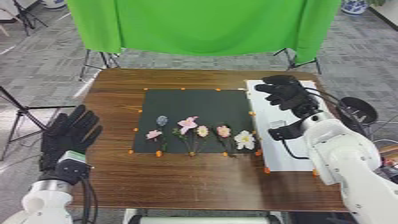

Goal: Arrange flowers

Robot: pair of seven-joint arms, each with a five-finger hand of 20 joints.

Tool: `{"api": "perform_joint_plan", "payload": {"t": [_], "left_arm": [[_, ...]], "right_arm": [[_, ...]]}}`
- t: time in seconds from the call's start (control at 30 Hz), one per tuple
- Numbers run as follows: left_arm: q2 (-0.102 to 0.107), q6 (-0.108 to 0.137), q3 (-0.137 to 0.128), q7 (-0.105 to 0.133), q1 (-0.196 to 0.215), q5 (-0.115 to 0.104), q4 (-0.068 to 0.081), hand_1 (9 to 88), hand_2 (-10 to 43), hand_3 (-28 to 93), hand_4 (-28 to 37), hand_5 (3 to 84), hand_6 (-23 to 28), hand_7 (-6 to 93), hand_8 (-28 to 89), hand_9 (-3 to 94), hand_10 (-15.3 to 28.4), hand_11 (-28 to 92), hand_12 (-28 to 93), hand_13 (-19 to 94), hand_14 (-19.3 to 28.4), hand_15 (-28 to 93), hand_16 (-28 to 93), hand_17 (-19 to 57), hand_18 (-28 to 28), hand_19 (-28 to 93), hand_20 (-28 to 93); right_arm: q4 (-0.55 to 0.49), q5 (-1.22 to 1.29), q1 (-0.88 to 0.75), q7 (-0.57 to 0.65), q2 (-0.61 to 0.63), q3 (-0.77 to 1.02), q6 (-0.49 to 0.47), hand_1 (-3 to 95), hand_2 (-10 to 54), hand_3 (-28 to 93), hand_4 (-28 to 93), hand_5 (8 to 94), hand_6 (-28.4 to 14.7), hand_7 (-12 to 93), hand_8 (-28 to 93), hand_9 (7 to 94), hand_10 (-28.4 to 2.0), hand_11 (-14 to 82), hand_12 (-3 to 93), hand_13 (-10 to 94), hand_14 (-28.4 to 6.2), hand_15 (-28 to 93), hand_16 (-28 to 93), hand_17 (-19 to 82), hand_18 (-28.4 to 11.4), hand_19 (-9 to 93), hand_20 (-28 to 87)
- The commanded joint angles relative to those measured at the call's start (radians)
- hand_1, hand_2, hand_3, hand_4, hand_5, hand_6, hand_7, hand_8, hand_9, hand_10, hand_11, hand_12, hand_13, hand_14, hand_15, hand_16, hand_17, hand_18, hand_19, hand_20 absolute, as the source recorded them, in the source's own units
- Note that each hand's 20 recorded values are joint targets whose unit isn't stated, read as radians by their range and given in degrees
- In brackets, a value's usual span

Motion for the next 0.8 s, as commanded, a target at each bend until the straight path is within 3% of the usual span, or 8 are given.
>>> {"api": "perform_joint_plan", "payload": {"t": [0.03, 0.1, 0.13, 0.17, 0.2, 0.3, 0.5, 0.8], "left_arm": [[0.030, -0.030, -0.046, -0.027, -0.017, 0.059, 0.025, 28.1, 14.6, 71, -28.3, 39.6, 8.6, 8.4, -9, 31.5, 13.8, 13, 6, 14, 8.1, 20, -13, -4.3, 7.0, 31, 3], [0.015, -0.074, -0.075, -0.083, -0.018, 0.091, 0.037, 27.6, 14.5, 71, -28.3, 38.1, 8.1, 7.8, -9, 29.3, 13.4, 12, 6, 12, 7.1, 18, -14, -4.4, 5.9, 28, 2], [-0.001, -0.123, -0.102, -0.135, -0.015, 0.108, 0.046, 27.3, 14.4, 70, -28.3, 37.4, 7.8, 7.5, -9, 28.4, 13.1, 12, 6, 11, 6.7, 18, -14, -4.6, 5.6, 28, 2], [-0.009, -0.153, -0.117, -0.162, -0.015, 0.102, 0.056, 26.8, 14.5, 69, -28.3, 35.4, 7.5, 6.9, -9, 27.2, 12.8, 11, 6, 10, 6.2, 17, -15, -4.8, 5.4, 27, 2], [-0.005, -0.154, -0.114, -0.152, -0.018, 0.089, 0.063, 25.8, 14.7, 68, -28.3, 33.1, 7.0, 6.5, -8, 26.1, 12.5, 10, 6, 9, 5.8, 16, -15, -5.2, 5.3, 27, 2], [-0.009, -0.135, -0.116, -0.126, -0.012, 0.098, 0.056, 24.9, 15.2, 67, -28.3, 31.4, 7.0, 5.7, -8, 24.6, 12.6, 9, 5, 8, 5.7, 15, -15, -5.8, 5.3, 26, 2], [-0.001, -0.110, -0.114, -0.079, -0.006, 0.077, 0.053, 24.4, 15.2, 67, -28.3, 31.4, 7.1, 5.5, -8, 24.5, 12.4, 8, 6, 8, 5.6, 15, -15, -6.0, 5.5, 25, 3], [-0.001, -0.100, -0.118, -0.055, -0.002, 0.067, 0.045, 24.7, 14.9, 68, -28.3, 32.3, 7.4, 5.9, -8, 24.8, 12.6, 8, 7, 8, 6.2, 14, -14, -6.0, 5.6, 24, 3]], "right_arm": [[0.034, 0.402, -0.063, -0.152, -0.091, 0.099, 0.045, 18.7, 7.6, 80, -25, 38.9, -6.6, 16, -11, 39.5, -19.3, 10.7, 15.3, 37, -17.2, 28, 14, 20, -18.7, 47, 14], [0.038, 0.440, -0.077, -0.181, -0.091, 0.109, 0.054, 17.9, 7.8, 80, -25, 38.8, -5.9, 16, -11, 39.5, -18.8, 9.7, 15.2, 37, -17.0, 26, 15, 19, -18.5, 44, 15], [0.040, 0.450, -0.081, -0.192, -0.093, 0.111, 0.060, 17.3, 7.9, 80, -25, 38.7, -5.7, 16, -11, 39.5, -18.6, 9.3, 15.2, 37, -16.7, 25, 15, 19, -18.4, 43, 15], [0.045, 0.463, -0.082, -0.203, -0.095, 0.108, 0.067, 16.6, 7.9, 80, -25, 38.8, -5.7, 16, -11, 39.2, -18.2, 8.8, 15.1, 37, -16.7, 23, 16, 19, -18.4, 41, 15], [0.048, 0.473, -0.082, -0.210, -0.096, 0.104, 0.068, 15.4, 7.8, 80, -25, 38.6, -5.4, 15, -11, 38.7, -17.9, 7.9, 14.8, 36, -16.5, 21, 16, 19, -18.2, 39, 15], [0.048, 0.469, -0.081, -0.194, -0.100, 0.096, 0.080, 14.2, 7.5, 80, -25, 37.9, -4.8, 15, -11, 37.1, -17.5, 6.2, 14.3, 34, -16.6, 18, 18, 18, -18.1, 35, 17], [0.045, 0.474, -0.077, -0.192, -0.097, 0.091, 0.105, 14.2, 7.4, 80, -25, 37.6, -5.1, 15, -11, 35.9, -17.9, 6.0, 14.6, 34, -16.7, 17, 19, 18, -18.2, 35, 18], [0.038, 0.484, -0.082, -0.191, -0.095, 0.119, 0.083, 14.7, 6.9, 81, -24, 39.1, -5.4, 16, -11, 36.8, -18.2, 6.8, 14.8, 34, -16.8, 18, 20, 18, -18.2, 35, 19]]}}
